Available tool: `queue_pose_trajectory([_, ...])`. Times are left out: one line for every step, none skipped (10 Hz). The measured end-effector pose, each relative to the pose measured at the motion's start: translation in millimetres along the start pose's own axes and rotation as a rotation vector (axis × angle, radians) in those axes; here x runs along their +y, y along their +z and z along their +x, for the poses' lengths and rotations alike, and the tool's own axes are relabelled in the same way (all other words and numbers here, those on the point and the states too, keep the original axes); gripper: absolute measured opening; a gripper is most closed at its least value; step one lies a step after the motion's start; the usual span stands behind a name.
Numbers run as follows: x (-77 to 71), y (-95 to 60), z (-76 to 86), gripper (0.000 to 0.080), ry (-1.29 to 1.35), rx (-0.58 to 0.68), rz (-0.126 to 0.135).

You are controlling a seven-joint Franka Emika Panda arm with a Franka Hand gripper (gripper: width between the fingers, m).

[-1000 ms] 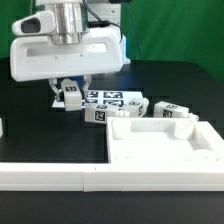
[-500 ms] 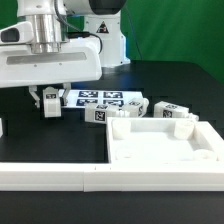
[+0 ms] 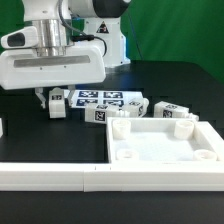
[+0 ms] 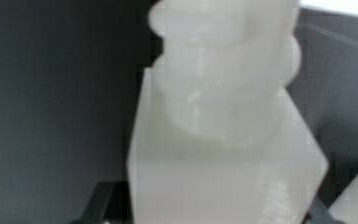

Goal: Assemble one leg

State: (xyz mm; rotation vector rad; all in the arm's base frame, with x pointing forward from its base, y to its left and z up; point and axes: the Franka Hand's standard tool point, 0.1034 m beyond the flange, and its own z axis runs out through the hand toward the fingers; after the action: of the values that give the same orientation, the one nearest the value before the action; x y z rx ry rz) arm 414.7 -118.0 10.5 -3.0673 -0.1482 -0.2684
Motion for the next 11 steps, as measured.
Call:
queue_pose_trajectory([-0.7, 2.7, -2.7, 0.0278, 0.003, 0.004, -0.004])
queue_pose_trajectory([-0.7, 2.8, -3.9, 0.0278, 0.006, 0.015, -0.015])
queue_pose_trajectory([0.3, 2.7, -4.8, 0.0278, 0.008, 0.015, -0.016])
queue_pose_trajectory([2.6, 2.4, -5.7, 0.0278, 0.013, 0.015, -0.018])
queue_pose_trajectory([5.6, 2.0, -6.9, 0.0278, 0.020, 0.014, -0.019])
queue_pose_trajectory([4.4, 2.1, -6.1, 0.0278, 0.027, 0.014, -0.019])
queue_pose_trajectory([4.4, 2.1, -6.1, 0.0278, 0.026, 0.014, -0.019])
queue_pose_trajectory([4.5, 2.1, -6.1, 0.0379, 0.026, 0.014, -0.019])
queue_pose_trajectory([4.5, 2.1, -6.1, 0.0545, 0.026, 0.014, -0.019])
queue_pose_trajectory([4.5, 2.1, -6.1, 0.0545, 0.026, 0.014, -0.019])
queue_pose_trajectory([4.5, 2.1, -6.1, 0.0630, 0.026, 0.014, -0.019])
